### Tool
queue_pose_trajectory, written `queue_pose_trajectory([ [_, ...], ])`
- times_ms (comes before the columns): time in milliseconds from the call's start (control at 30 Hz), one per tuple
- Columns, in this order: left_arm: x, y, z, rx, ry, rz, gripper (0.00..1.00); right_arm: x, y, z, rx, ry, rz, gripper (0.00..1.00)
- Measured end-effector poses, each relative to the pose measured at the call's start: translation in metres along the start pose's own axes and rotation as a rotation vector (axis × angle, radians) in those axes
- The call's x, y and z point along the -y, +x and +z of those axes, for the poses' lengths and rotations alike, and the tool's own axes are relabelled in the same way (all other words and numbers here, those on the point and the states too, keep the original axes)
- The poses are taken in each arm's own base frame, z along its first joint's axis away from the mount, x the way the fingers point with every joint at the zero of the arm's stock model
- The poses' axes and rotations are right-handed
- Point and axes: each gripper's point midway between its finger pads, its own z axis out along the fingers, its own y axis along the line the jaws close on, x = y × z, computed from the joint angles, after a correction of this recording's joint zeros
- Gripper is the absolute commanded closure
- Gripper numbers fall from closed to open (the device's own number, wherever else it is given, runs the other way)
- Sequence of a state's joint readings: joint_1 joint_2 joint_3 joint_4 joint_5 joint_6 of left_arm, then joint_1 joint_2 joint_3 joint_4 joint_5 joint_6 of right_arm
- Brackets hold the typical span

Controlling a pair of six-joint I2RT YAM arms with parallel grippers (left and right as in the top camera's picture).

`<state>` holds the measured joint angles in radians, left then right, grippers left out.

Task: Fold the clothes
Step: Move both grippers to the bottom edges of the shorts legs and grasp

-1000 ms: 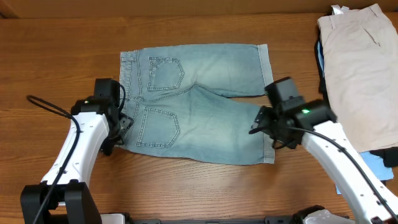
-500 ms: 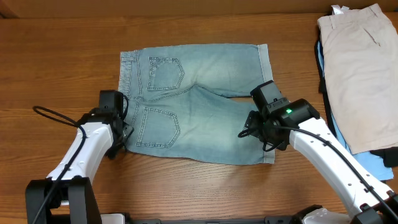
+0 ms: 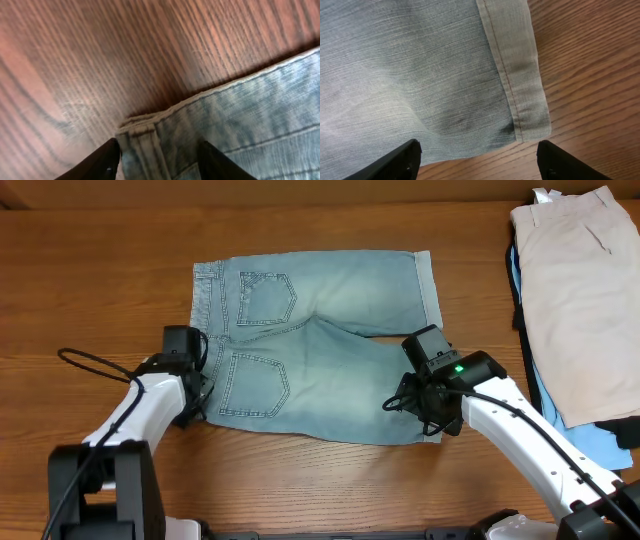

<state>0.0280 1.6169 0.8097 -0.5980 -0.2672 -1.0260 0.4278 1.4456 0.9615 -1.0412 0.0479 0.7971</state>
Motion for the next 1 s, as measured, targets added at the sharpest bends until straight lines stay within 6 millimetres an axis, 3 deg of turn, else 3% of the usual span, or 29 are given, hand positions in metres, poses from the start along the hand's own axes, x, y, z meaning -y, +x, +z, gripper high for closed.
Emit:
queue_pose_trajectory([
  [267,0.007,-0.002,0.002,0.002,0.012,0.001,0.81,-0.004,0.008,0.002,-0.033,-0.019,0.014,0.28],
  [433,0.008,-0.003,0.002,0.002,0.016,0.005,0.96,0.000,0.027,0.013,-0.070,0.007,0.015,0.33],
  [633,0.009,-0.003,0.002,0.000,0.018,0.009,0.96,0.008,0.030,0.016,-0.073,0.038,0.029,0.36],
  [1000,0.009,-0.002,0.002,-0.007,0.022,0.035,0.96,0.031,0.038,0.058,-0.032,0.068,0.040,0.54],
])
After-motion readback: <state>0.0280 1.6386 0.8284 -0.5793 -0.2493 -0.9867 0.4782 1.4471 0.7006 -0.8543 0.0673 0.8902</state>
